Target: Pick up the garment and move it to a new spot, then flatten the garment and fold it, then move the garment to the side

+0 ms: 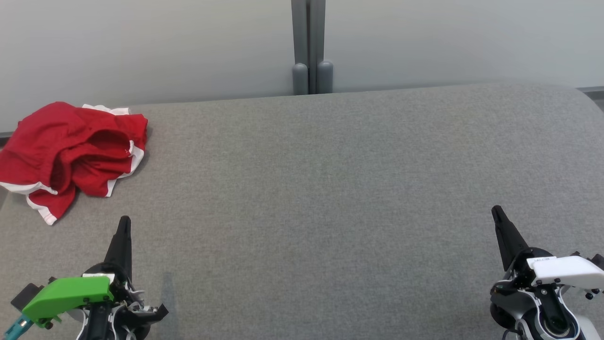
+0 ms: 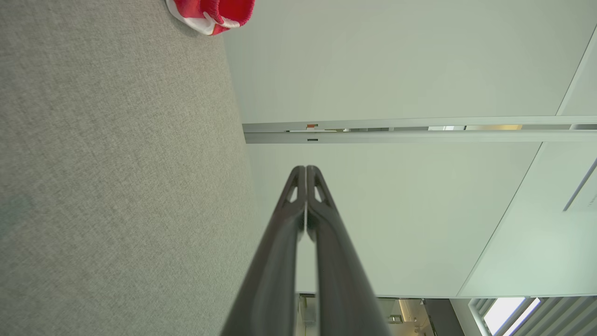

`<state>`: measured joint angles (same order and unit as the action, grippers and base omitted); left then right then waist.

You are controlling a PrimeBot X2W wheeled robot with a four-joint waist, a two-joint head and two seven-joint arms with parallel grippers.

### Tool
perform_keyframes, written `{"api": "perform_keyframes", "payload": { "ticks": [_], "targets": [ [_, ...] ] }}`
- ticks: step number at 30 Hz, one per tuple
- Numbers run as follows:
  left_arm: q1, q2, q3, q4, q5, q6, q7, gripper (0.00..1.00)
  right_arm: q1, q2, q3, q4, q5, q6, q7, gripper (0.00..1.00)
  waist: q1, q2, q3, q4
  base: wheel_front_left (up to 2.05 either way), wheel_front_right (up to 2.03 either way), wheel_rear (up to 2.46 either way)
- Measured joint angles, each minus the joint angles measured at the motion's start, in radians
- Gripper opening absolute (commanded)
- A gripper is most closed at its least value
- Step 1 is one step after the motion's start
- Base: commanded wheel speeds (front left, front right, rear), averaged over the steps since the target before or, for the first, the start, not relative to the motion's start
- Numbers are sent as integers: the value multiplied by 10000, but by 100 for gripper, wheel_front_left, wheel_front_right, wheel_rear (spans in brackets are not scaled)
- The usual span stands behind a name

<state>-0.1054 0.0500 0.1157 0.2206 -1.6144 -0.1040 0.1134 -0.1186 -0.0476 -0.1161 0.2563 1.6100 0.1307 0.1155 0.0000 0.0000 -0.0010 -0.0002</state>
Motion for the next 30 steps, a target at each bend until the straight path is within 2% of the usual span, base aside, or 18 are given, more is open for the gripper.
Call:
{"api": "perform_keyframes", "payload": {
  "ticks": [30],
  "targets": [
    [0,0,0,0,0,0,0,0,0,-2,0,0,0,0,0,0,0,0,0,0,0,0,0]
  ]
}}
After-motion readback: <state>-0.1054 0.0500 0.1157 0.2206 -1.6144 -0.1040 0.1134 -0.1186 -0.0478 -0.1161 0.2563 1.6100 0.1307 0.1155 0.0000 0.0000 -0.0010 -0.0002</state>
